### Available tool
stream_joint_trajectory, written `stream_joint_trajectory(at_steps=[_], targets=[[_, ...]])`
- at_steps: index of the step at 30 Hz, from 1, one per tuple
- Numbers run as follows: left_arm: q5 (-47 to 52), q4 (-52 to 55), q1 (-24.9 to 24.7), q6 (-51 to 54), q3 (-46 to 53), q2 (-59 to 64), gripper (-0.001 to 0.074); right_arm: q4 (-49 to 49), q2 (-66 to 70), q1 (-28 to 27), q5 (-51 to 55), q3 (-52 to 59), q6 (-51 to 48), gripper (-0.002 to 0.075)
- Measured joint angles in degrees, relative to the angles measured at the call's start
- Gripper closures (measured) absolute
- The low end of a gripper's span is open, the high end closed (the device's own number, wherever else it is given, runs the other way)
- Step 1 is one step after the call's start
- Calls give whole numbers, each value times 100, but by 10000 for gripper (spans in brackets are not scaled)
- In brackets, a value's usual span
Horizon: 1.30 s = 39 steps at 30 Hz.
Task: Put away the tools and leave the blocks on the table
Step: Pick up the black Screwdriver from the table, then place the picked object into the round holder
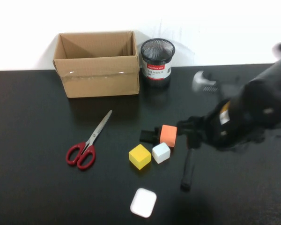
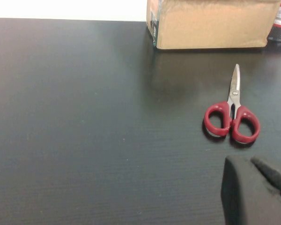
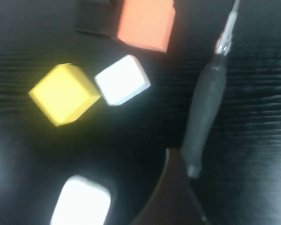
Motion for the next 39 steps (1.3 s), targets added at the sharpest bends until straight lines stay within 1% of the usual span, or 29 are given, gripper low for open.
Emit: stream_joint_trajectory(at_steps=[7,9,13,17,19,20,24,27,30,36,39], targets=[[0,0,0,0,0,0,739,0,1247,0,-732,-14,524,260],[0,0,0,0,0,0,739,-58,1531,0,-937,-73,619,270],[0,0,0,0,0,0,739,-243,2002,-49,-1122,-232,878,351],[0,0,0,0,0,0,739,-284,2218,-189,-1214,-364,948,474],[0,0,0,0,0,0,739,-299,2240,-233,-1239,-390,948,551],[0,0,0,0,0,0,739,-299,2240,-236,-1249,-400,948,574],[0,0,0,0,0,0,739,-425,2190,-245,-1303,-389,911,582],[0,0,0,0,0,0,739,-896,1952,-258,-1469,-370,911,582],[0,0,0,0,0,0,739,-1637,1476,-269,-1923,-365,911,582],[0,0,0,0,0,0,739,-3569,903,-440,-3615,-525,911,582],[0,0,0,0,0,0,739,-4007,934,-604,-4250,-743,911,582]])
